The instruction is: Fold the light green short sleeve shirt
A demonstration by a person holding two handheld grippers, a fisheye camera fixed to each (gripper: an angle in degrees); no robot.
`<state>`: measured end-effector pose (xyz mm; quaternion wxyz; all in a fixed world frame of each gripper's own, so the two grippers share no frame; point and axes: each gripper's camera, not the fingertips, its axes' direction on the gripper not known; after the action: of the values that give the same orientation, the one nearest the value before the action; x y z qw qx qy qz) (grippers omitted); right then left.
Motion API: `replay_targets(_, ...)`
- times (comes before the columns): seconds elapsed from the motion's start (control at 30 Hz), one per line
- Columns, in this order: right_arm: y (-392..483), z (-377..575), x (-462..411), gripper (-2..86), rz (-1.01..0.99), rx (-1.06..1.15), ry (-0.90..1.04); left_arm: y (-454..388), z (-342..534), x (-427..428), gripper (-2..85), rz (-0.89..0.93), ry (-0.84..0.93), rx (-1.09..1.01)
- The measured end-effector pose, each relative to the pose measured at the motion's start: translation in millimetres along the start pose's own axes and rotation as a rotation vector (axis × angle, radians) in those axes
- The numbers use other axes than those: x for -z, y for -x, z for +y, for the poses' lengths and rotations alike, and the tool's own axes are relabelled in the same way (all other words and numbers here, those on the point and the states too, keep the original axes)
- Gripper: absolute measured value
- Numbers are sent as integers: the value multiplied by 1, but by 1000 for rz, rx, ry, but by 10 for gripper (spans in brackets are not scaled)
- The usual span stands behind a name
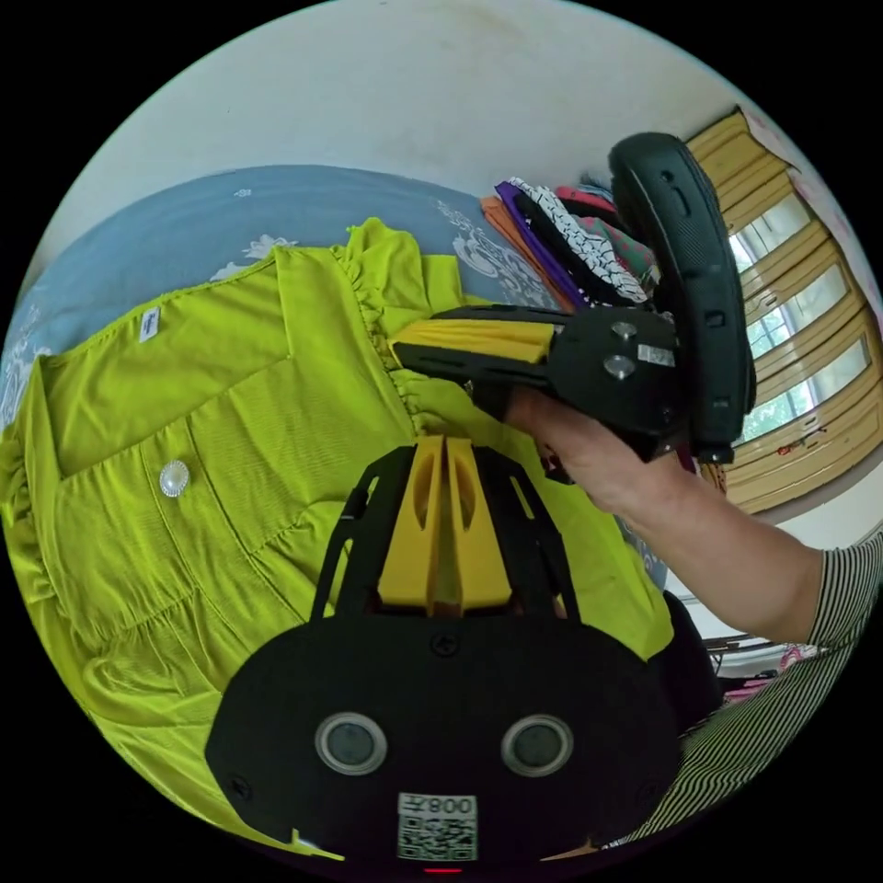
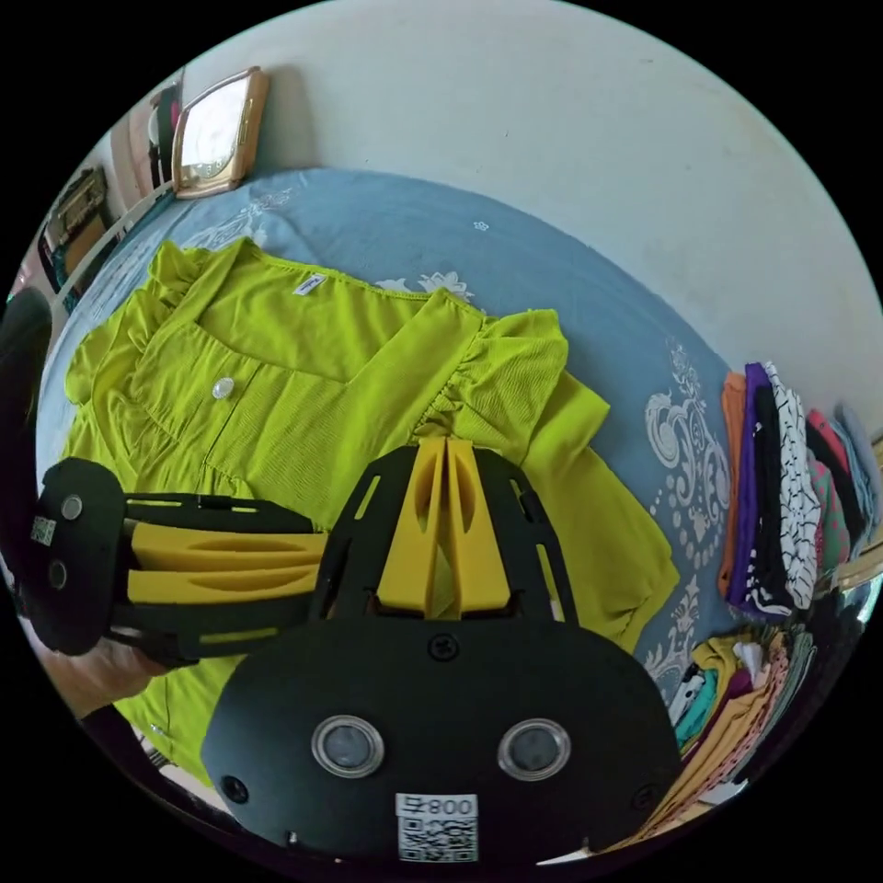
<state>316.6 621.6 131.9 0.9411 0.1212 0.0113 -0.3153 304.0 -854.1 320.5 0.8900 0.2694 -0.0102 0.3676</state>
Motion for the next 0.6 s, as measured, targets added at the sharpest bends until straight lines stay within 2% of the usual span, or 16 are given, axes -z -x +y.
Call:
replay_targets(0.1, -22, 5, 9, 0, -91, -65, 50, 0, 21, 5, 3, -30, -114, 7)
replay_targets(0.17, -37, 21, 26, 0, -128, -130, -19, 5, 34, -2, 3, -58, -132, 35)
replay_targets(0.27, -48, 52, 41, 1, -197, -191, -81, 22, 45, -38, 3, -69, -55, 116)
replay_targets(0.43, -37, 85, 9, 1, -223, -151, 67, 28, 48, -81, 3, -68, -47, 103)
replay_targets(0.6, -61, 121, 27, 1, -273, -197, -23, 29, 46, -123, 4, -76, -20, 85)
